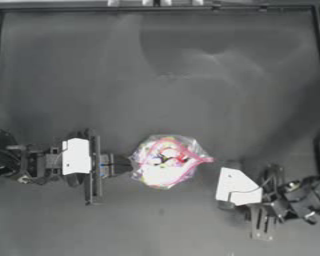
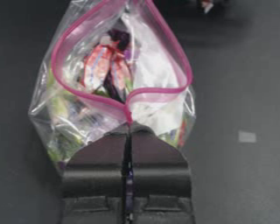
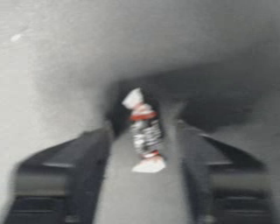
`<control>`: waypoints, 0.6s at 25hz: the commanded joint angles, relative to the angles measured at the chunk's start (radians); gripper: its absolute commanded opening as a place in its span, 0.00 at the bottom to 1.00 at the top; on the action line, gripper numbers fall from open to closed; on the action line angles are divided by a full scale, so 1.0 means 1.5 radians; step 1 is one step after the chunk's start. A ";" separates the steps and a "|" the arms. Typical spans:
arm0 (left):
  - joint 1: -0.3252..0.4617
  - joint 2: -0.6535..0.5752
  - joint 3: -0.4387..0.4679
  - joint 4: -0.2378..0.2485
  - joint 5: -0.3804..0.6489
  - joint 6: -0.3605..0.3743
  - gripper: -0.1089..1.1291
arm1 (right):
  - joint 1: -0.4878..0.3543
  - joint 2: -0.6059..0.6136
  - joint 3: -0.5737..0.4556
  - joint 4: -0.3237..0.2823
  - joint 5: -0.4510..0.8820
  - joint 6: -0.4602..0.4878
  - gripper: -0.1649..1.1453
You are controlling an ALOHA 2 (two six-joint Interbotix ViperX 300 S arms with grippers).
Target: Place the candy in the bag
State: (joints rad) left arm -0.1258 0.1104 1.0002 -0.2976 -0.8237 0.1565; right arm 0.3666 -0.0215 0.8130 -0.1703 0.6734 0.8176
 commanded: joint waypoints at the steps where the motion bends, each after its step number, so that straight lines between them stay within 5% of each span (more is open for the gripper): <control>1: -0.001 -0.009 -0.010 0.000 -0.004 -0.001 0.18 | -0.001 -0.001 0.003 0.001 0.002 0.004 0.58; 6: -0.004 -0.006 -0.010 0.000 -0.005 -0.002 0.18 | -0.001 -0.001 0.006 0.000 0.002 0.014 0.46; 15: -0.006 -0.003 -0.011 0.000 -0.010 -0.002 0.18 | -0.001 -0.035 -0.002 0.002 0.018 0.016 0.46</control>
State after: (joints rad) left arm -0.1335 0.1227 1.0002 -0.2976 -0.8330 0.1534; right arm 0.3682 -0.0399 0.8207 -0.1672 0.6934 0.8406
